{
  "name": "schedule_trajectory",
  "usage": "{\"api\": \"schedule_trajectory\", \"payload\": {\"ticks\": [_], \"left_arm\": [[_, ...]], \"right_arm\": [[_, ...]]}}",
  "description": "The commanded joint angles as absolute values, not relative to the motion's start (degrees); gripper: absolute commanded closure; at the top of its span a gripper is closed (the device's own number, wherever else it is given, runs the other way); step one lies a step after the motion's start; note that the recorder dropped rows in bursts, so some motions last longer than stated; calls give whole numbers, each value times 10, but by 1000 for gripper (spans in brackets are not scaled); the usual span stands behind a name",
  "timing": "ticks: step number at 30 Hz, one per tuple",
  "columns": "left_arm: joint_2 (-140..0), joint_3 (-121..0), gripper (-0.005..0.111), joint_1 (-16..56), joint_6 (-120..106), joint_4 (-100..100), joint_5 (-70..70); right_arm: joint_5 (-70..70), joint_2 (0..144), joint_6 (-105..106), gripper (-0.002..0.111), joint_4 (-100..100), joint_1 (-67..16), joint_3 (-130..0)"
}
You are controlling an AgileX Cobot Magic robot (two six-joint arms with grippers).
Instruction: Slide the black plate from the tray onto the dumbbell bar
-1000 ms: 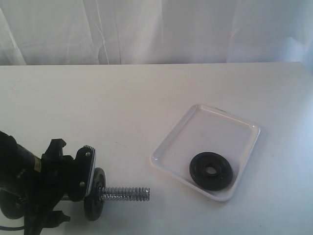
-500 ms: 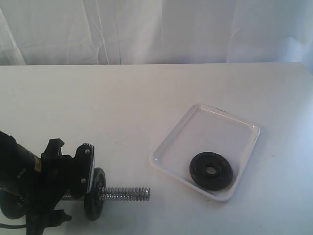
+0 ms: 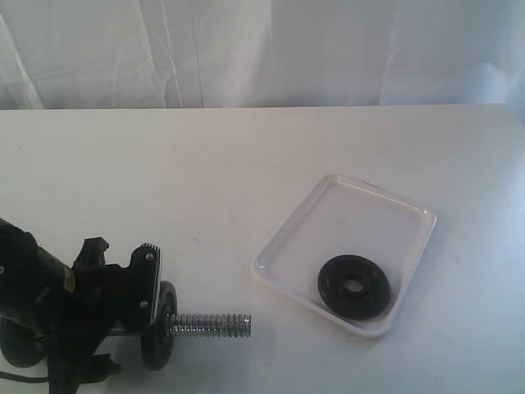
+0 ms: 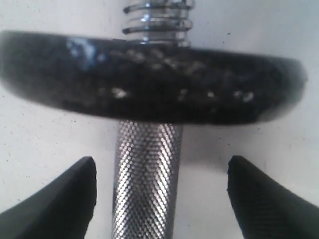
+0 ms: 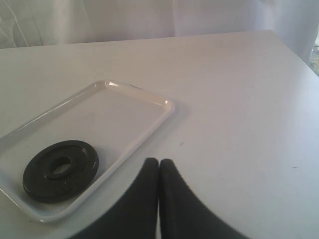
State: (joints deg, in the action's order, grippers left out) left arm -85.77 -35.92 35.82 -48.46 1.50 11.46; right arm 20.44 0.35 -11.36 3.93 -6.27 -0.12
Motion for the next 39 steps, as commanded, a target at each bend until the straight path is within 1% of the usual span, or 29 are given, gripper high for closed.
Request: {"api": "schedule_trajectory", "payload": {"ticks": [1, 10, 13, 17, 25, 26, 28, 33, 37, 39], "left_arm": [[-858, -353, 31, 360, -483, 55, 152], [-858, -353, 32, 360, -472, 49, 129], [-858, -353, 36, 360, -452, 47, 117], [-868, -353, 45, 360, -452, 47, 117], [-879, -353, 45, 360, -452, 48, 113], [-879, -353, 47, 360, -452, 48, 113], [-879, -353, 54, 360, -452, 48, 114], [-879, -354, 86, 360, -452, 48, 105], [-879, -354, 107, 360, -447, 48, 86], [-871, -354, 107, 360, -447, 48, 86]], "right_arm": [[195, 0, -114, 108, 43, -65, 0], [195, 0, -114, 108, 43, -65, 0], [195, 0, -114, 108, 43, -65, 0], [195, 0, -114, 108, 43, -65, 0], [195, 0, -114, 108, 43, -65, 0], [195, 0, -114, 108, 43, -65, 0], [195, 0, -114, 108, 43, -65, 0], [195, 0, -114, 108, 43, -65, 0], [195, 0, -114, 108, 43, -65, 0], [195, 0, -114, 108, 43, -65, 0]]}}
